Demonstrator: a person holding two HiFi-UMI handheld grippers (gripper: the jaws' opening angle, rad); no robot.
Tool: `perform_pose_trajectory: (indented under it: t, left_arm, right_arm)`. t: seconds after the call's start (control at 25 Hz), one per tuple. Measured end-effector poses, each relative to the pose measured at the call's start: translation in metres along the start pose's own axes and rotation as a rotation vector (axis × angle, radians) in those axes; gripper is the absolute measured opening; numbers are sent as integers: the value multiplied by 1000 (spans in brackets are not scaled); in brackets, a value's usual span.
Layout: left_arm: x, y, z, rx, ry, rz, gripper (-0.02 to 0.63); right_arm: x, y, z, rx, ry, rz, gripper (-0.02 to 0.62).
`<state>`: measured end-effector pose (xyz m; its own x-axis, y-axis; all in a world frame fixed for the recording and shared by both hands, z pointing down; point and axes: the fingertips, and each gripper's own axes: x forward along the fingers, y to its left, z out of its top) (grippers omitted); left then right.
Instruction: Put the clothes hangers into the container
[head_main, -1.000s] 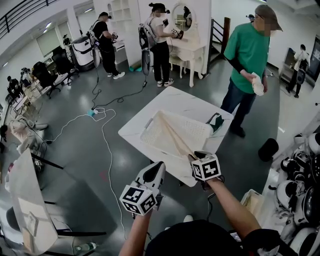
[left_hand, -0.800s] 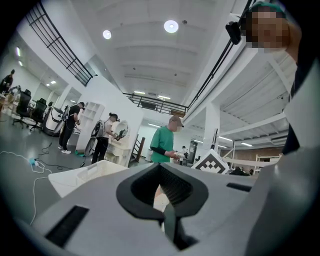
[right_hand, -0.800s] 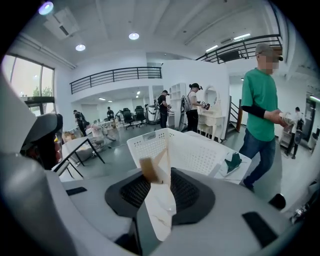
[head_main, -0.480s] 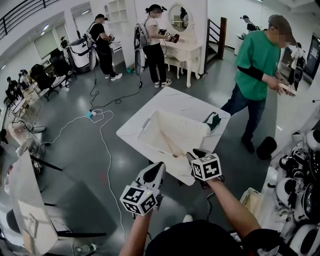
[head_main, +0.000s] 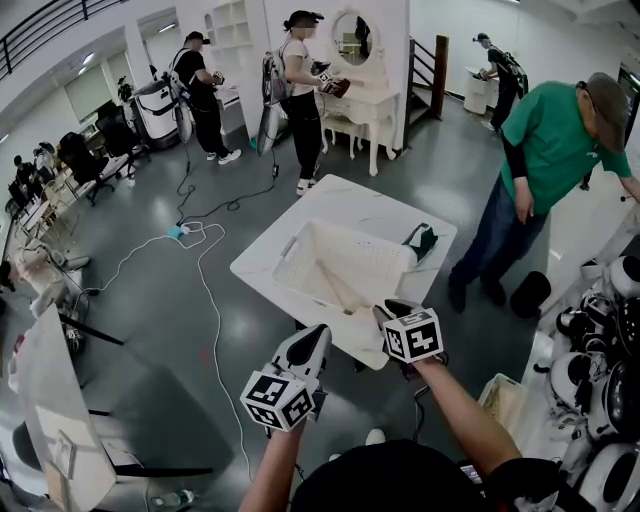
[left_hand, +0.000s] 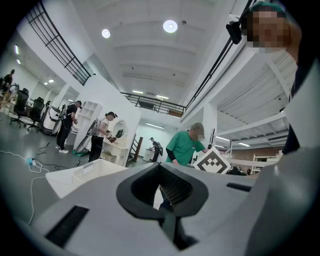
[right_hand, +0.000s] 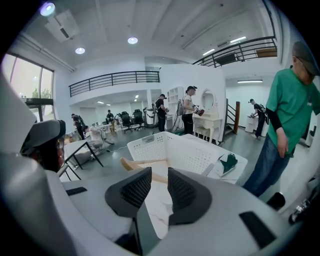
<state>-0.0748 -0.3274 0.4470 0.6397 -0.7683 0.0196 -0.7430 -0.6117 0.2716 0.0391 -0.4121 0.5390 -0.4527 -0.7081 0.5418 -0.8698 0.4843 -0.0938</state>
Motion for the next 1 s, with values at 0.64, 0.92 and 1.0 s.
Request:
perform_pose_trajectory:
  t: [0.64,0.92,1.0]
  left_arm:
    - [-22,-12,-7,-6,12,-48,3]
    - [-41,-17,-11,-4,19,-67,3]
    - [-49,-18,-12,-2,20,-70,3]
  right_arm:
    - [-34,26,-1,-24,-74,-52,18]
    - [-47,47,-7,-29,-104,-52,18]
    - [-51,55,-8,-33,-119,-49,18]
